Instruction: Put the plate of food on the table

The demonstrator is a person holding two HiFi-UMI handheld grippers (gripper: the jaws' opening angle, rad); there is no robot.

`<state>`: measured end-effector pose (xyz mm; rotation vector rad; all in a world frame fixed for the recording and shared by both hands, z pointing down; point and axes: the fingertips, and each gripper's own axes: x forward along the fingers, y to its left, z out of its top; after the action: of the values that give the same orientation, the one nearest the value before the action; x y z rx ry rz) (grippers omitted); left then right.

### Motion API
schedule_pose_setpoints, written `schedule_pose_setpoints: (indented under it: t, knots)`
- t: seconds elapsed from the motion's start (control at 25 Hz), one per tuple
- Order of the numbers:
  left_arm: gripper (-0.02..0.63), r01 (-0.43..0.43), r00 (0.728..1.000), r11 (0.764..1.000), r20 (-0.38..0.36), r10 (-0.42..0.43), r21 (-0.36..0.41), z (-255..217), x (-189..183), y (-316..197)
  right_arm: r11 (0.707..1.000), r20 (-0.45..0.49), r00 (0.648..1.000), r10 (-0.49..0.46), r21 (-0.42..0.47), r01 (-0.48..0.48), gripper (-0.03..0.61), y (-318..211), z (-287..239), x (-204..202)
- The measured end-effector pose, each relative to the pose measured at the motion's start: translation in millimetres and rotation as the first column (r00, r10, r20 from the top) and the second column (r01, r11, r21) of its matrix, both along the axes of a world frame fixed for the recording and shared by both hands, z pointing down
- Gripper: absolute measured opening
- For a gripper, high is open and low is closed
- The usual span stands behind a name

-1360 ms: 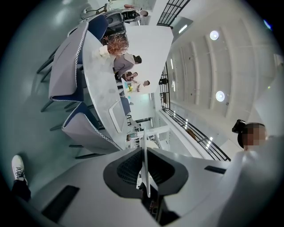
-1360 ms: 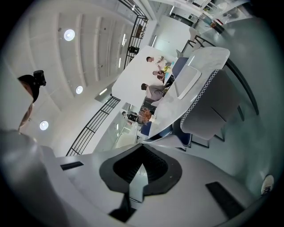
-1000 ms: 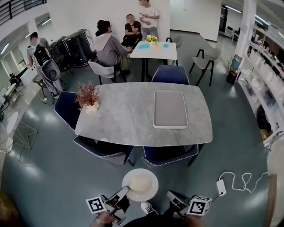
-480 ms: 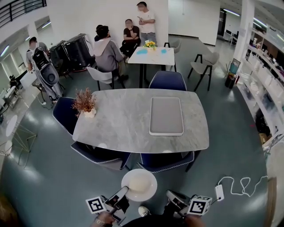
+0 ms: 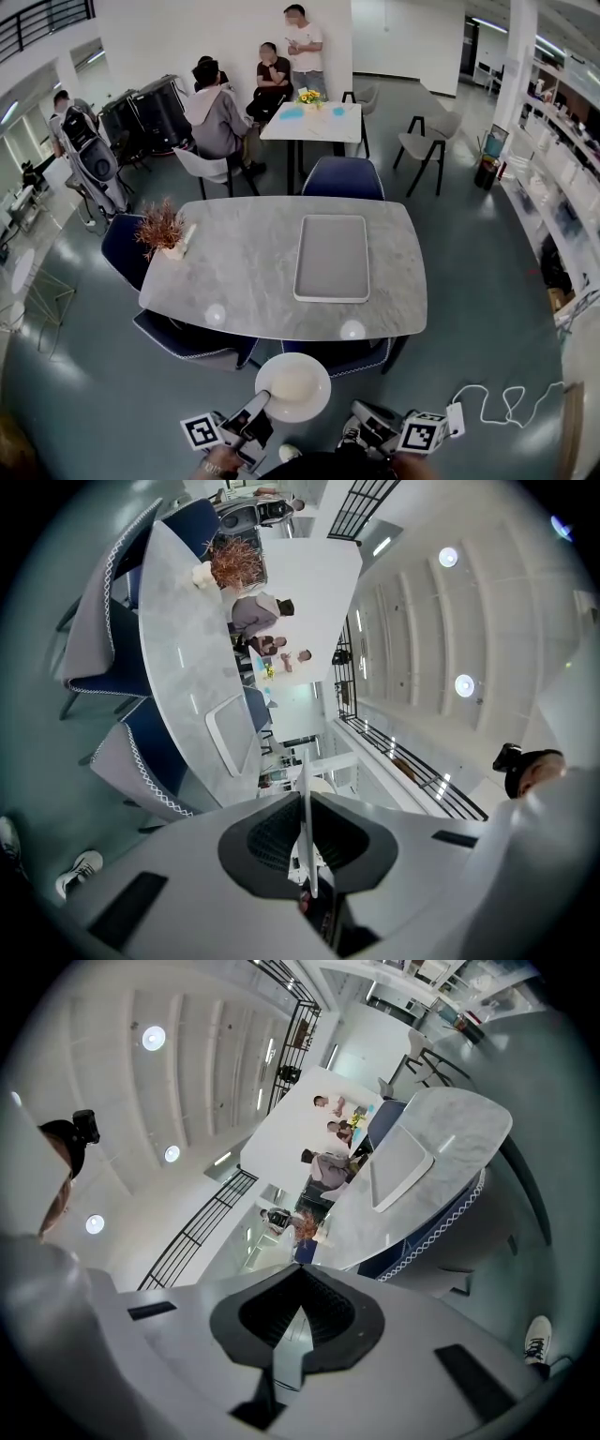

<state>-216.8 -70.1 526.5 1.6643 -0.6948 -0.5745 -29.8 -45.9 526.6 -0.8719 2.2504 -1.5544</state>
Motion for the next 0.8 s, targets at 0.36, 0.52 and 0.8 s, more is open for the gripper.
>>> schedule_pose_setpoints:
  t: [0.36, 0.52, 0.8]
  knots:
    - [0.029, 0.035, 0.999, 0.999, 0.015, -0.035, -0.003, 3, 53, -43, 1.000, 0.054, 0.998, -0.014, -0.019, 0.015, 0.011, -38, 7, 55]
    - [0.029, 0.061, 0.998, 0.998, 0.025, -0.061, 0.002, -2, 71, -58, 0.999, 0.048, 0.998, -0.033, -0.007, 0.034, 0.011, -49, 7, 78]
    - [0.029, 0.084, 0.996, 0.996, 0.035, -0.083, -0.013, -1, 97, -77, 1.000, 0.054, 0.998, -0.015, -0.008, 0.015, 0.011, -57, 12, 113]
